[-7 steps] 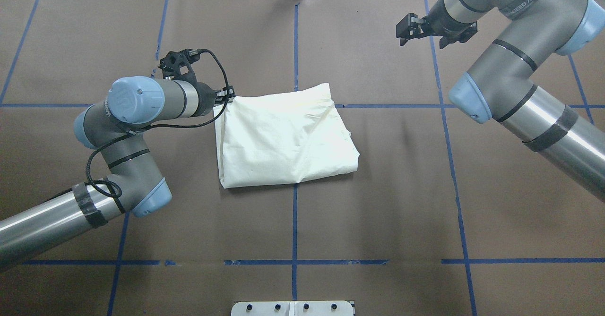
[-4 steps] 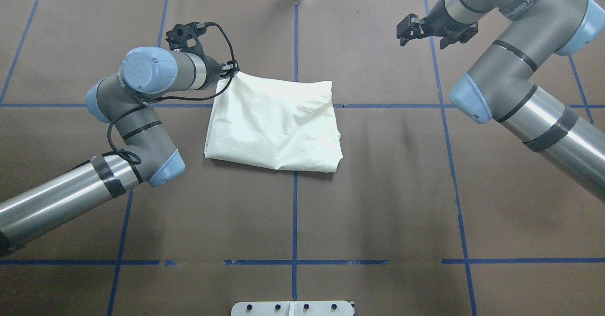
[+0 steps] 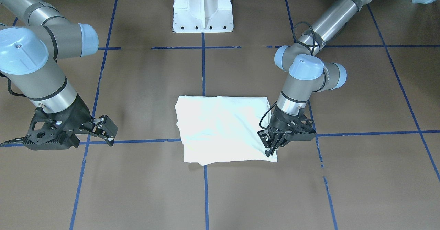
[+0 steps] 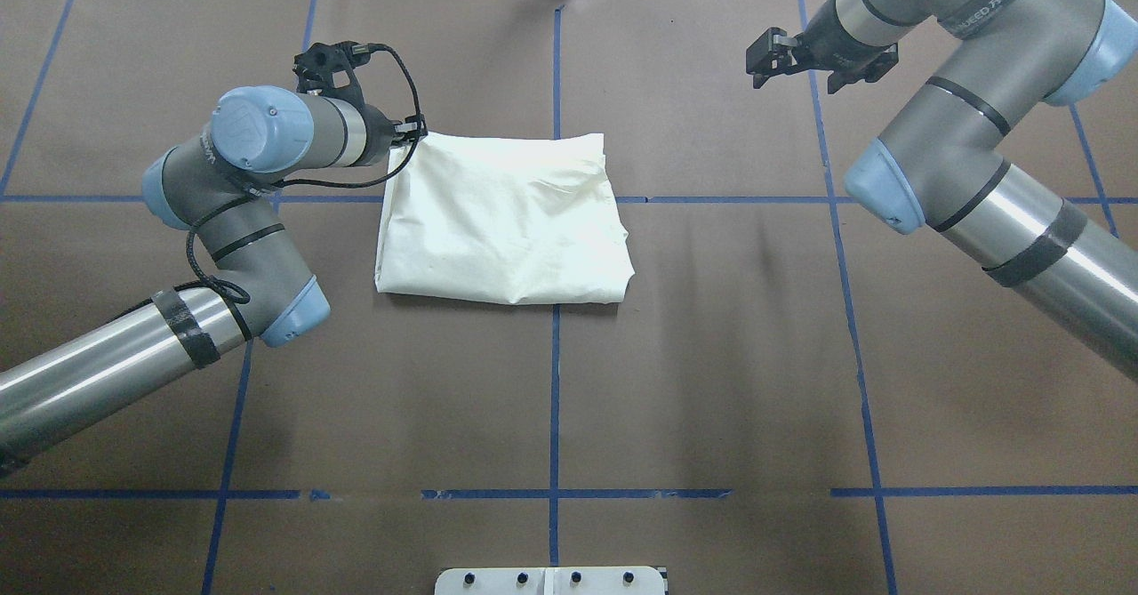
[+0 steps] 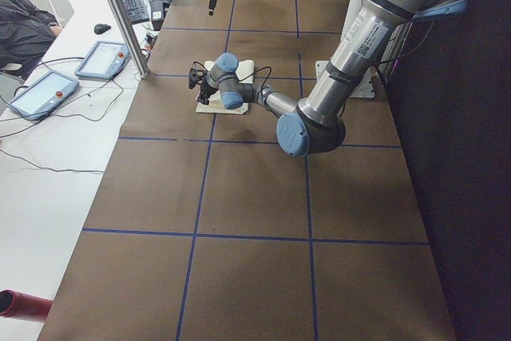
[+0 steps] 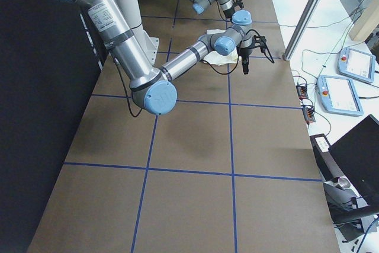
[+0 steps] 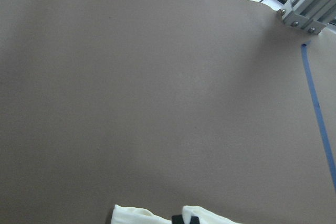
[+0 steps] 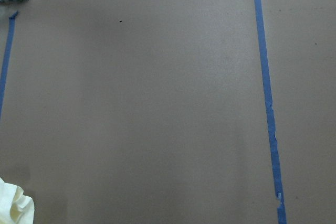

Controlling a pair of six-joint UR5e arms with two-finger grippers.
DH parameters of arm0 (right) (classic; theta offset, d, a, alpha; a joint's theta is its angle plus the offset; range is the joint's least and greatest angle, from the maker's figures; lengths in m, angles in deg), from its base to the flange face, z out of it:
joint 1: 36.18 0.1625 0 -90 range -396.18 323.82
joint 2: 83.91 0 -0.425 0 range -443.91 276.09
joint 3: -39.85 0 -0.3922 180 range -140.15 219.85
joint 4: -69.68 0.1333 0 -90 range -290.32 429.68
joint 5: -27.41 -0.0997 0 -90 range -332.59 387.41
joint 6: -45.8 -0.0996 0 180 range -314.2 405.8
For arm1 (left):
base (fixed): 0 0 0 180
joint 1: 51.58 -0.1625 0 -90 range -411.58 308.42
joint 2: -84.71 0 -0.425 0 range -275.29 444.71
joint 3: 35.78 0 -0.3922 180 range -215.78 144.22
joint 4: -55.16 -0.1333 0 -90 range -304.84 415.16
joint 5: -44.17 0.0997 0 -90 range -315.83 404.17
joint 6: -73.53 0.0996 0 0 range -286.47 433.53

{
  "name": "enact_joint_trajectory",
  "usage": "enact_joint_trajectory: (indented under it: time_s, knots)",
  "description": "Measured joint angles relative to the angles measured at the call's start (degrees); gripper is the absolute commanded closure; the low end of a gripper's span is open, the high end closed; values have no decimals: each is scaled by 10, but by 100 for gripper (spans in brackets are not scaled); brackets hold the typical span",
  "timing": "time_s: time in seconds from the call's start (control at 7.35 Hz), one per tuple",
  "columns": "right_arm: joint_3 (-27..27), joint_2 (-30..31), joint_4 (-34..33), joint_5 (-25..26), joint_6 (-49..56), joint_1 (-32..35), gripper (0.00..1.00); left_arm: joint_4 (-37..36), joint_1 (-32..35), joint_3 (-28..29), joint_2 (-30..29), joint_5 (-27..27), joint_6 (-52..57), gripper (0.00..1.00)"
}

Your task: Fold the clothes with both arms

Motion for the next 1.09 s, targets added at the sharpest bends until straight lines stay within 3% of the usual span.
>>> enact_joint_trajectory:
  time_s: [0.27, 0.54, 0.82, 1.09]
  knots:
    - [5, -1, -16, -6, 33, 9, 0, -16, 36, -11, 13, -58, 90, 0]
    - [6, 3, -74, -27, 140, 55, 0, -67, 110, -80, 68, -151, 233, 0]
    - [9, 46, -121, -63, 331, 143, 0, -186, 193, -172, 123, -203, 424, 0]
    - [15, 116, -150, -100, 527, 244, 0, -287, 296, -215, 170, -239, 618, 0]
